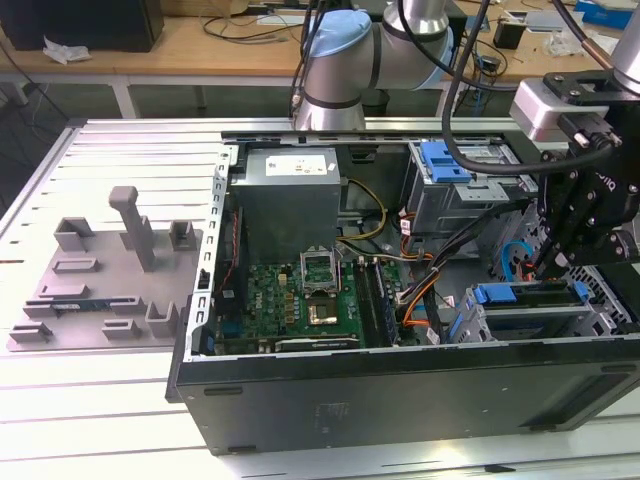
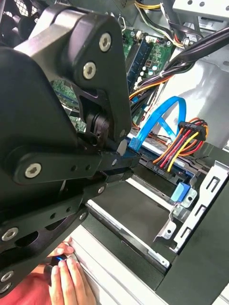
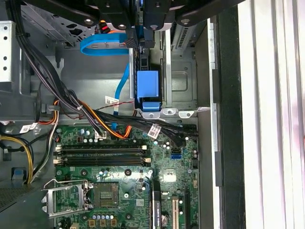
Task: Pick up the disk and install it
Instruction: 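Insert the second disk wire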
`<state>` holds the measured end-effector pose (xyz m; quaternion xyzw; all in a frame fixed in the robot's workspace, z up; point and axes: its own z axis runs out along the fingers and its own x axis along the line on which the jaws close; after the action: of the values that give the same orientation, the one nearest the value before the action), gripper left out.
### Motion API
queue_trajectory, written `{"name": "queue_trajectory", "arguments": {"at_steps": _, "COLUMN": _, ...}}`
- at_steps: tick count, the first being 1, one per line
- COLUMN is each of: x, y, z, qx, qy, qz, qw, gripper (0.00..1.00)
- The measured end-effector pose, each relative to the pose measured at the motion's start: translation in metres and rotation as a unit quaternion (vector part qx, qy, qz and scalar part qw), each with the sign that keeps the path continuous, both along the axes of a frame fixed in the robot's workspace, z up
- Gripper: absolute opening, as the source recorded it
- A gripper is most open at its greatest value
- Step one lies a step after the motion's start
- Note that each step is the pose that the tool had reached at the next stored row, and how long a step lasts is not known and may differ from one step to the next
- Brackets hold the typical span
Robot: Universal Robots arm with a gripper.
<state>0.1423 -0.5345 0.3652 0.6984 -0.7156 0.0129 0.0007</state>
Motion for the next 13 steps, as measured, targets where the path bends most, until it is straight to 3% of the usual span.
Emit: {"name": "queue_trajectory", "arguments": {"at_steps": 13, "x": 0.0018, "y": -0.0001, "z": -0.0030, "qx": 0.0000, "qy": 0.0000, "qz": 0.000, "qw": 1.0000, "gripper": 0.16}}
